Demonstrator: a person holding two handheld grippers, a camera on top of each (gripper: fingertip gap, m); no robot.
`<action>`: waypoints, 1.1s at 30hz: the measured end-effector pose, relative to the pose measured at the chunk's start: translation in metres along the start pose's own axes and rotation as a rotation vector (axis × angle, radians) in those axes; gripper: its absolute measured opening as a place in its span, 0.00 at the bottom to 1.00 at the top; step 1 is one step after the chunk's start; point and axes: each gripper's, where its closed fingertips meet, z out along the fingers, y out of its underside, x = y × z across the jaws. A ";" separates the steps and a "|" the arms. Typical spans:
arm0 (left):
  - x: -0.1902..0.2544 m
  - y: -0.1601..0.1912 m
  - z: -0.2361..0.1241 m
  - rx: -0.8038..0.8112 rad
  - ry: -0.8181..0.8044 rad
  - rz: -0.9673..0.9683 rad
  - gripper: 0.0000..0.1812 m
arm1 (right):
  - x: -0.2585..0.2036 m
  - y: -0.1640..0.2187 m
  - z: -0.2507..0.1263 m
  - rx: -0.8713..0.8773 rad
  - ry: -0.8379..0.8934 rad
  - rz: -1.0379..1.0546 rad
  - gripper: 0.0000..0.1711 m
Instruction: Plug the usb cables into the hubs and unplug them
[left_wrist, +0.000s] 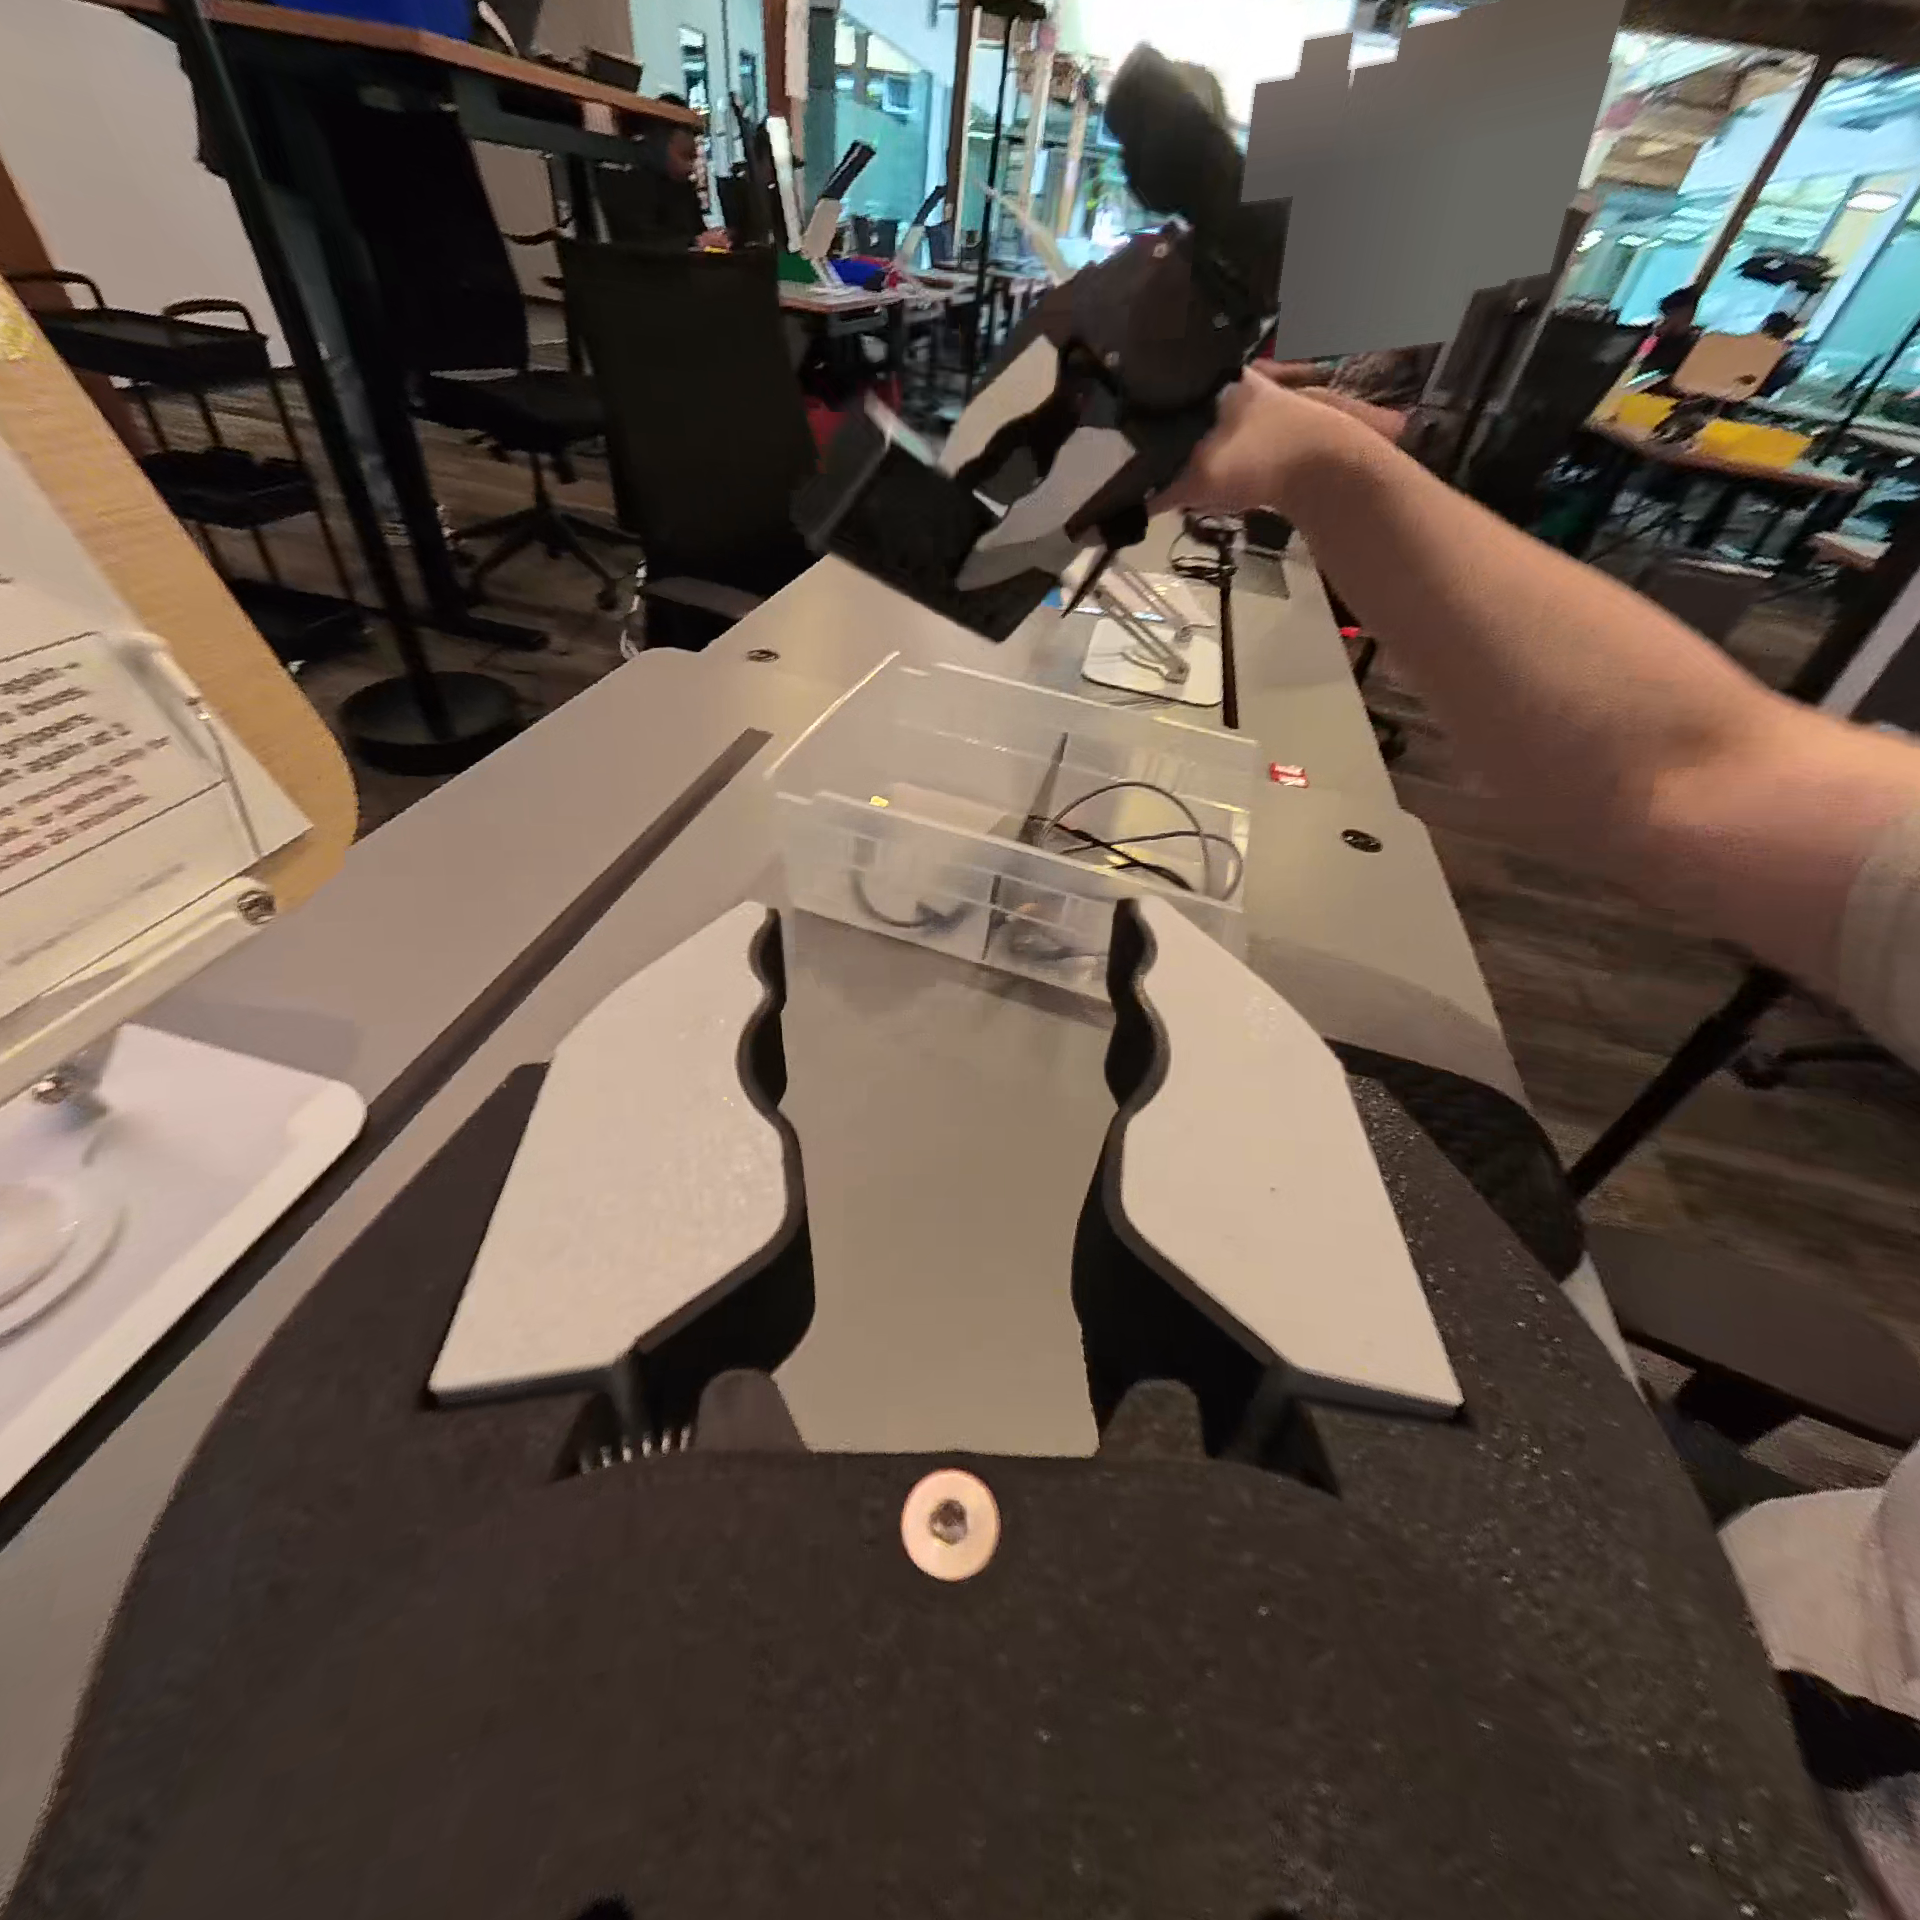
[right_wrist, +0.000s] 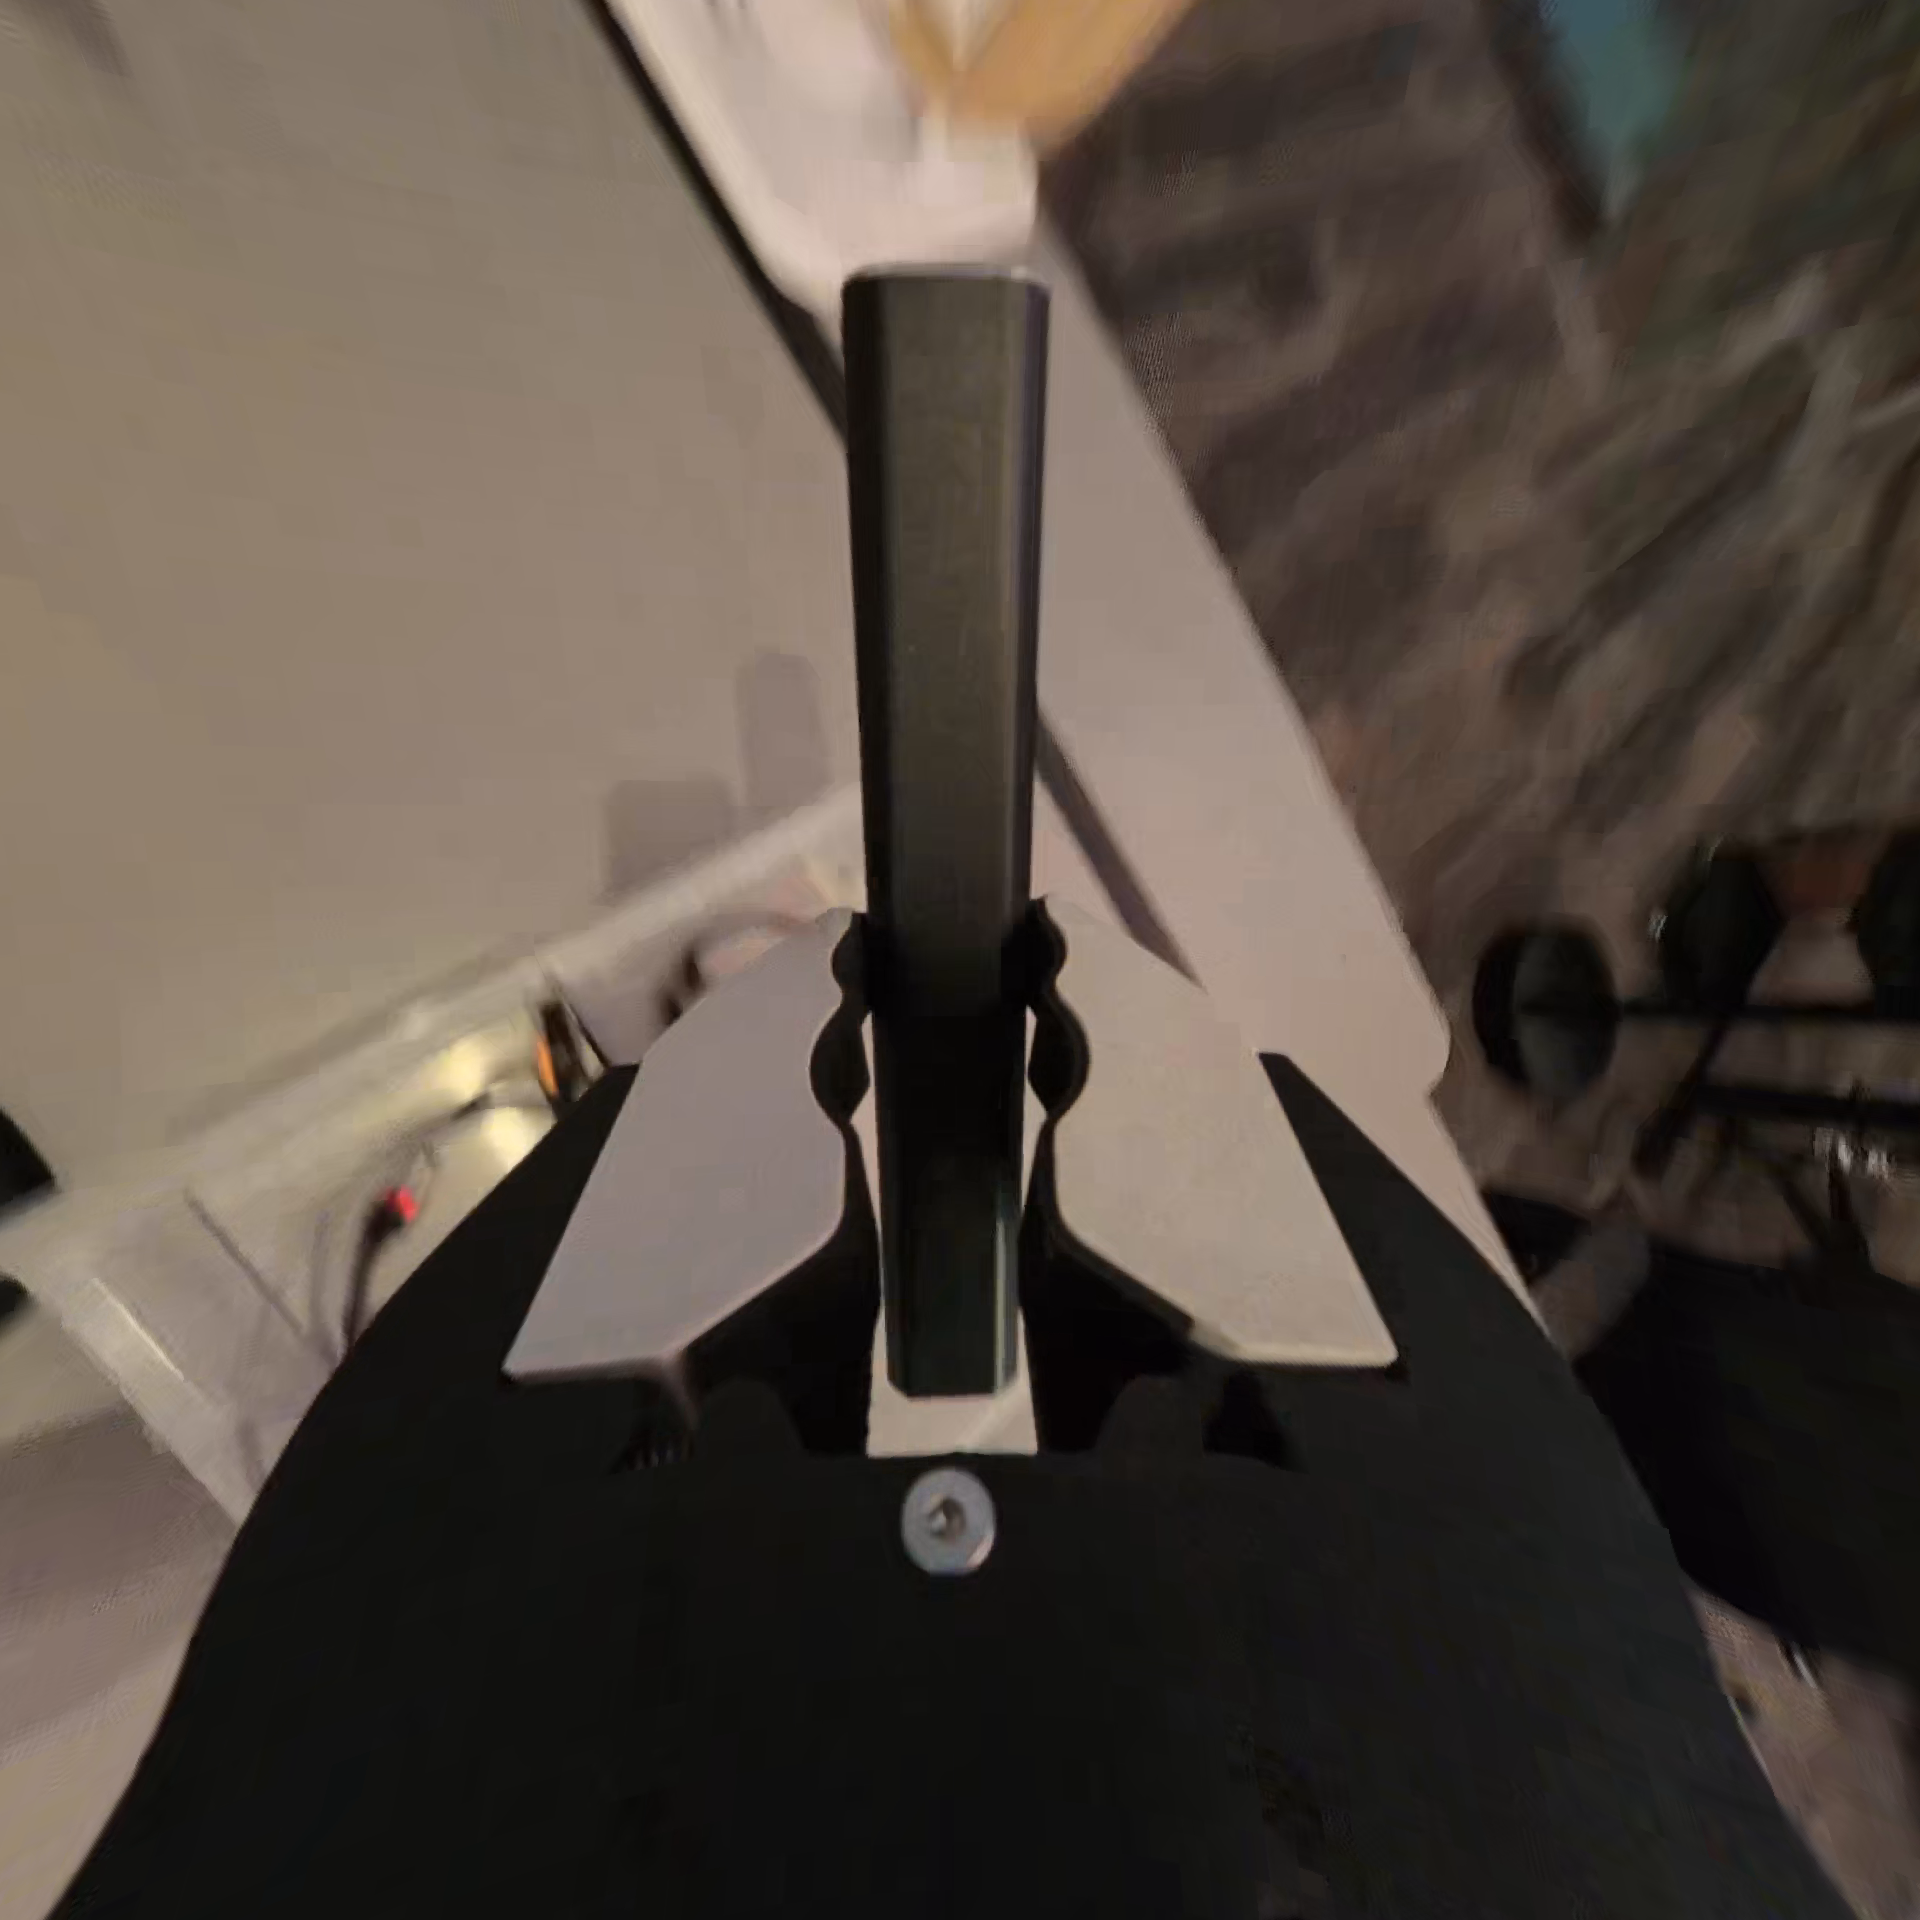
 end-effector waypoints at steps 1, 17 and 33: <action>-0.002 0.002 0.001 -0.014 -0.016 0.007 0.33 | 0.004 0.023 0.013 -0.095 -0.031 -0.013 0.17; -0.021 0.013 0.001 -0.051 -0.067 -0.013 0.31 | -0.031 0.128 0.102 -0.393 -0.310 -0.110 0.17; -0.019 0.022 0.012 -0.101 -0.062 -0.005 0.31 | -0.021 0.129 0.079 -0.349 -0.246 -0.081 0.17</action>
